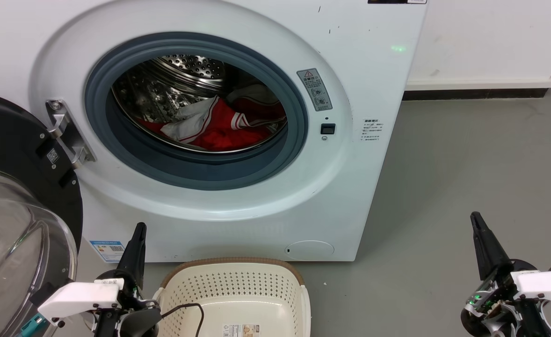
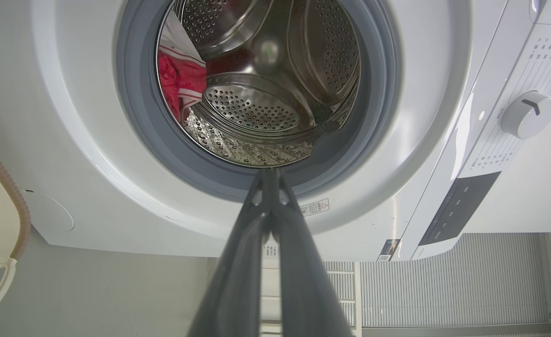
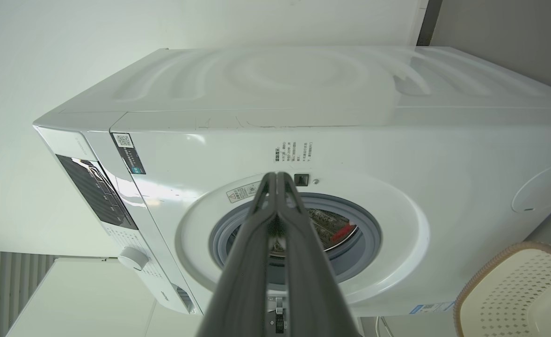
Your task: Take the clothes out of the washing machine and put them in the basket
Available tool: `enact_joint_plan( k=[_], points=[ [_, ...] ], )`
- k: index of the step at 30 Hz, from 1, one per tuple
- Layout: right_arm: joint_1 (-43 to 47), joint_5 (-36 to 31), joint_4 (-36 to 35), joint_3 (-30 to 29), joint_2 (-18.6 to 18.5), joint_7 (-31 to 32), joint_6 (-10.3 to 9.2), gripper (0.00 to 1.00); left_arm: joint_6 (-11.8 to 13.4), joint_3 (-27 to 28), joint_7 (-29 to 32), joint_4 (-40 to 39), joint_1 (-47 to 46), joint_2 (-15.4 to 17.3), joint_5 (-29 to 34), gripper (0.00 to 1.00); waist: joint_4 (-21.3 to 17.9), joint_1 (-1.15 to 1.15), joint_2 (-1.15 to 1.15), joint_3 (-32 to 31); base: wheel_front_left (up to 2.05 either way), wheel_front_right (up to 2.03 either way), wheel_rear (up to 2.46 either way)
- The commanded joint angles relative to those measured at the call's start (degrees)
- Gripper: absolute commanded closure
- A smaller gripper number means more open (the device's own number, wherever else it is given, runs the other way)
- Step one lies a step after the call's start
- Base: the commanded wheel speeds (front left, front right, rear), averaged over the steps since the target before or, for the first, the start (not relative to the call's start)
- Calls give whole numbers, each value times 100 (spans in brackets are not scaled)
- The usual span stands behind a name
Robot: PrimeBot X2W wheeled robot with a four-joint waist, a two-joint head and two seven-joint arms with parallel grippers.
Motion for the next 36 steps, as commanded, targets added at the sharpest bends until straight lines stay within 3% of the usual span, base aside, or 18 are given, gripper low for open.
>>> enact_joint_plan(
  k=[1,12,13,14,15,16,26,36],
  points=[
    [-75,-27,8,3,16,3,0,100,-16,16,9,1,-38,-15,19,100,0,0,0,0,0,0,0],
    [-75,-27,8,3,16,3,0,100,-16,15,8,1,-38,-15,18,100,0,0,0,0,0,0,0],
    [0,-1,0,0,0,-1,0,0,0,0,-1,-1,0,0,0,0,0,0,0,0,0,0,0],
    [15,1,25,2,1,-5,1,0,1,-7,-6,28,13,-2,-1,0,0,0,0,0,0,0,0],
    [48,0,73,7,4,-9,0,100,1,-17,-10,67,44,-6,0,100,0,0,0,0,0,0,0],
    [94,-1,124,8,8,-9,0,0,1,-27,-12,119,99,-10,1,0,0,0,0,1,0,0,0],
    [179,-361,63,-57,7,-267,0,0,2,-4,-270,-31,152,-11,431,0,1,0,0,7,0,0,0],
    [262,-1546,-345,-135,6,-534,0,0,176,-18,-535,-455,173,-11,1573,0,-3,0,0,39,0,0,0]
  ],
)
